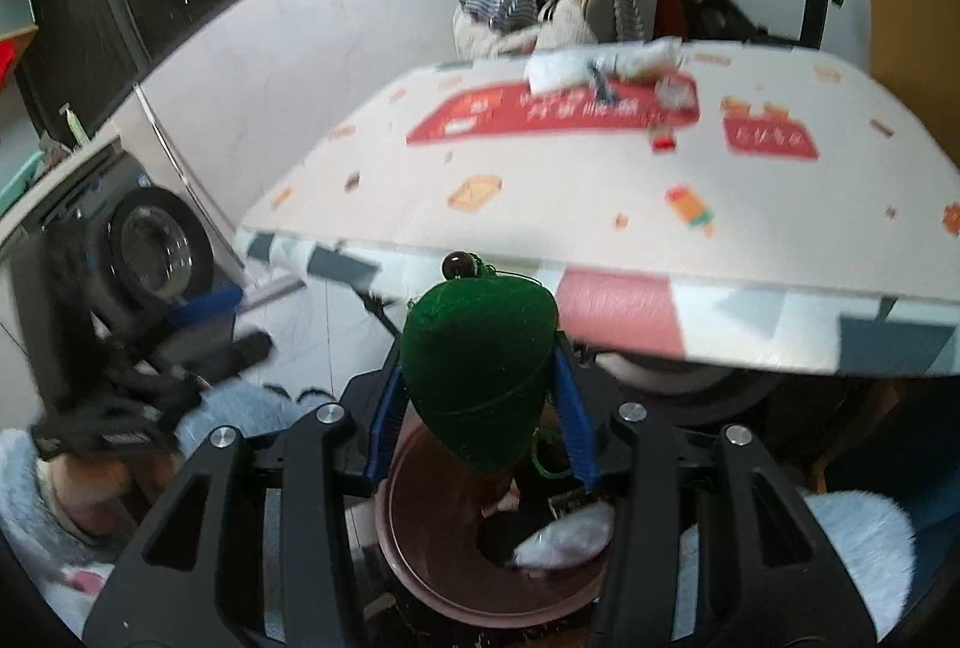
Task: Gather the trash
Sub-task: 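Carry the green ornament and white plastic bag over the brown bin and release both, then grasp the red lighter with the right gripper while the left gripper grasps the black plastic fork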
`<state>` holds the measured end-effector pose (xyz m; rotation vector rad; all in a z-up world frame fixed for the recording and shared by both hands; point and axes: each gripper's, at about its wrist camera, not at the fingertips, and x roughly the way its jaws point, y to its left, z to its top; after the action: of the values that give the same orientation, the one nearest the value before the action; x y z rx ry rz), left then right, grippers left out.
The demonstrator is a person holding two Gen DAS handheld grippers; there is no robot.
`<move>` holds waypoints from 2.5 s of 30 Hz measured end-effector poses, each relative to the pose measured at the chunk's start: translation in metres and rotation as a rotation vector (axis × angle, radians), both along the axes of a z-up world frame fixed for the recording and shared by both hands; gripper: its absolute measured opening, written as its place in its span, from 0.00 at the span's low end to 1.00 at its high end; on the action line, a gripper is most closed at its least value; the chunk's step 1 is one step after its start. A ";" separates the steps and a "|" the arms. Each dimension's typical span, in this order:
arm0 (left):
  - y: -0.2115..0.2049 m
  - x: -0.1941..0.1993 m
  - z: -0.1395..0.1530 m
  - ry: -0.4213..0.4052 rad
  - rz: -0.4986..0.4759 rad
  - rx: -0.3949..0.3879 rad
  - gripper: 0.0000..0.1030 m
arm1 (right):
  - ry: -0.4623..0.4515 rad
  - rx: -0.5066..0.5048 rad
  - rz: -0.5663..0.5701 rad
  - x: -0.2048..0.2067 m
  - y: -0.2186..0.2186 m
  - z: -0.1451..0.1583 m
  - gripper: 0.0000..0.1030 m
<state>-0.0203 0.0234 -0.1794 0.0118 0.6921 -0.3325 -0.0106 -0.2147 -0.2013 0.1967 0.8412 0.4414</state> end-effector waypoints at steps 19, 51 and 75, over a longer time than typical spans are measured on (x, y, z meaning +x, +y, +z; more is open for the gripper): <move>0.016 -0.001 -0.011 0.012 0.095 -0.048 0.88 | 0.096 -0.082 0.041 -0.001 0.023 -0.058 0.49; 0.018 0.004 -0.014 0.033 0.123 -0.045 0.88 | 0.080 -0.077 -0.076 0.004 0.005 -0.053 0.94; 0.020 0.113 0.012 0.025 0.177 -0.149 0.88 | -0.073 -0.260 -0.051 0.122 -0.050 0.002 0.94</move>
<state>0.0926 0.0437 -0.1674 -0.1947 0.6868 -0.2136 0.1116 -0.2652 -0.1993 -0.0378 0.8116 0.2864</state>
